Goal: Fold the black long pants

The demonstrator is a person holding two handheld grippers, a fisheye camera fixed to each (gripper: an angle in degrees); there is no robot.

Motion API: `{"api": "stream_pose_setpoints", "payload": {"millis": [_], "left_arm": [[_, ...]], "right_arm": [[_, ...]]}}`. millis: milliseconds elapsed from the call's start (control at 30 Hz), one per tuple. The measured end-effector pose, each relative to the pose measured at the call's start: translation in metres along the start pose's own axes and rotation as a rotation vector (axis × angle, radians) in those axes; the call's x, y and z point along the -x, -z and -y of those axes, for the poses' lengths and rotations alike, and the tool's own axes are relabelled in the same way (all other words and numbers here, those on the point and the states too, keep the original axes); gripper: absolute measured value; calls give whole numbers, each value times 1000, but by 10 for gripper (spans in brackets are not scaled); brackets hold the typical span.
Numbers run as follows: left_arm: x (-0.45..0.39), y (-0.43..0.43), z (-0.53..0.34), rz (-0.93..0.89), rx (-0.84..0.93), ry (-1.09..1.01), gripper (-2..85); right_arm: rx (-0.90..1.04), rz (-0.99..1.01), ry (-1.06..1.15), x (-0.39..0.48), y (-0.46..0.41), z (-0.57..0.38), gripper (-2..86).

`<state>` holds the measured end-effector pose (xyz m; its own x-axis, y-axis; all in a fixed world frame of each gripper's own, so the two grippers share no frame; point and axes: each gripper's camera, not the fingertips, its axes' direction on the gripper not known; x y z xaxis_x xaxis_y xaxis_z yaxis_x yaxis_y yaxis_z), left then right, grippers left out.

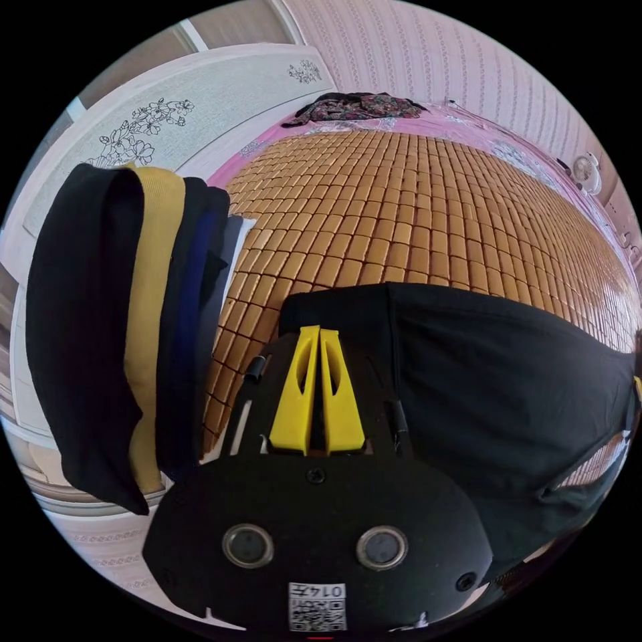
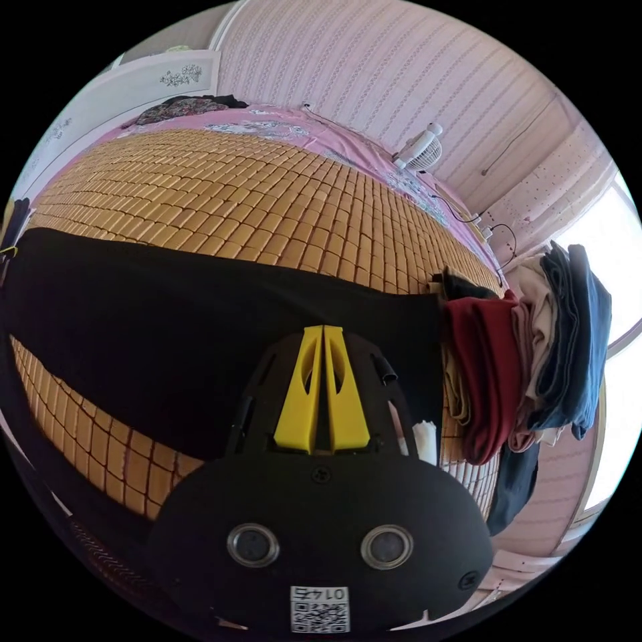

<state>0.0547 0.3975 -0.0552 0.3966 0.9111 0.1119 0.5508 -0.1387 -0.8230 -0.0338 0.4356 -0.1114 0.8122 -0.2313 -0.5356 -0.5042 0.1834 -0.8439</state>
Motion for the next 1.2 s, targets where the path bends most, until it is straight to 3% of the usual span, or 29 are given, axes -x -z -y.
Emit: {"api": "stream_pose_setpoints", "payload": {"millis": [200, 333, 433, 567, 733, 867, 1067, 1200], "left_arm": [[-4, -3, 40, 37, -13, 18, -10], [5, 1, 56, -56, -25, 110, -10], [6, 32, 51, -77, -158, 89, -10], [-19, 95, 12, -250, -334, -115, -9], [-97, 129, -53, -555, -248, -388, -4], [-192, 150, -96, -578, -222, -663, 12], [-279, 157, -93, -733, -159, -819, 50], [-315, 156, -88, -649, -154, -940, 61]], "right_arm": [[-6, 73, -22, -9, -20, 36, -7], [59, 177, -115, -37, -25, 52, -8], [-34, 150, -175, -73, 12, 25, -5], [-46, 94, -215, -128, 63, -71, 35], [99, 114, -412, -166, 78, -188, 66], [85, 239, -507, -172, 66, -227, 79], [212, 171, -314, -164, 49, -216, 26], [169, 213, -296, -181, 62, -227, -5]]}}
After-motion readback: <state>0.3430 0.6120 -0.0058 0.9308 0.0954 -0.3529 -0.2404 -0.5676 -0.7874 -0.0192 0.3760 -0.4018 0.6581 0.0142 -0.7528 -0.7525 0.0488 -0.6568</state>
